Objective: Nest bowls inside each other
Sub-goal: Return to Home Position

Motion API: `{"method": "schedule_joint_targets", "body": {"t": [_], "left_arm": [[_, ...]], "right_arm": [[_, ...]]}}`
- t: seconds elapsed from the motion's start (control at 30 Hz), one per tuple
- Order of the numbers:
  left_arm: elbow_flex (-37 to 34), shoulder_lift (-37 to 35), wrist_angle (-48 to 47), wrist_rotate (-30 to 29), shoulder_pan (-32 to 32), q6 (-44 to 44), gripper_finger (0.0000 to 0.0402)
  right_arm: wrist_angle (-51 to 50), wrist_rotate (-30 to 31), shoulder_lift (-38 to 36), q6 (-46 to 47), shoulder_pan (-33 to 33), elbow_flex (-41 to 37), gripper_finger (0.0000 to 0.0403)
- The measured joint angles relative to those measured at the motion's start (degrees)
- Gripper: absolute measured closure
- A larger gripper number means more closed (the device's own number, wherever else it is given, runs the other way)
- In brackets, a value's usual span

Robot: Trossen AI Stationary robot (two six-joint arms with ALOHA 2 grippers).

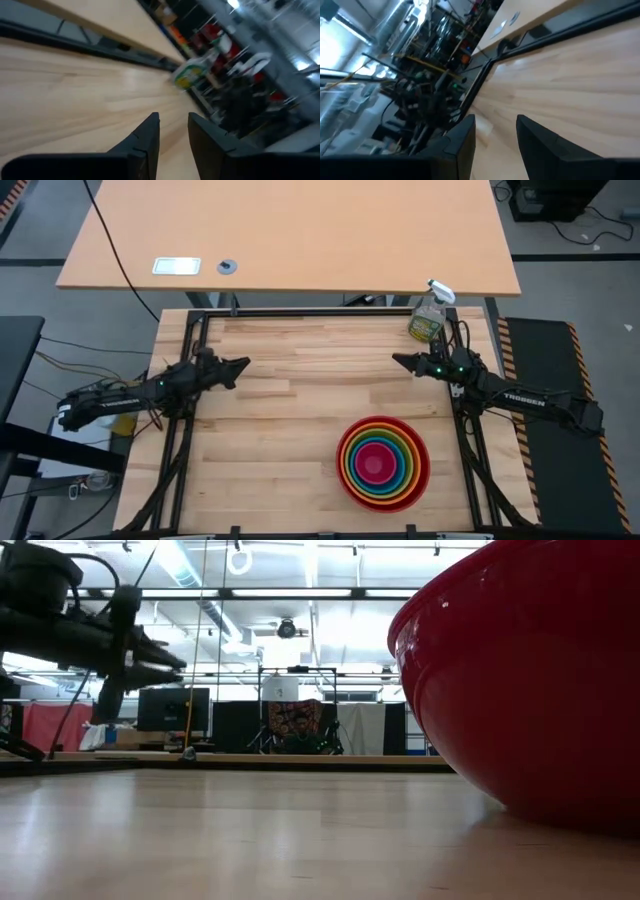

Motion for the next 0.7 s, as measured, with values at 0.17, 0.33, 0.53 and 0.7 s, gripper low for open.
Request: {"method": "schedule_joint_targets", "body": {"t": [0.17, 0.33, 0.53, 0.7], "left_arm": [[0.0, 0.95, -2.64, 2.01, -0.04, 5.92, 0.0299], [0.0, 2.56, -2.79, 3.01, -0.05, 20.33, 0.0299], [-0.02, 2.65, -2.8, 3.02, -0.07, 28.65, 0.0299], [-0.02, 2.63, -2.82, 3.02, -0.05, 28.54, 0.0299]], "right_arm": [[-1.7, 0.91, 0.07, -15.73, 0.0, 0.0, 0.0252], [-2.66, 2.67, 0.39, -41.01, 0.0, 0.0, 0.0252], [-2.63, 5.76, 0.61, -71.32, 0.0, 0.0, 0.0252], [-2.54, 5.72, 0.61, -71.64, 0.0, 0.0, 0.0252]]}}
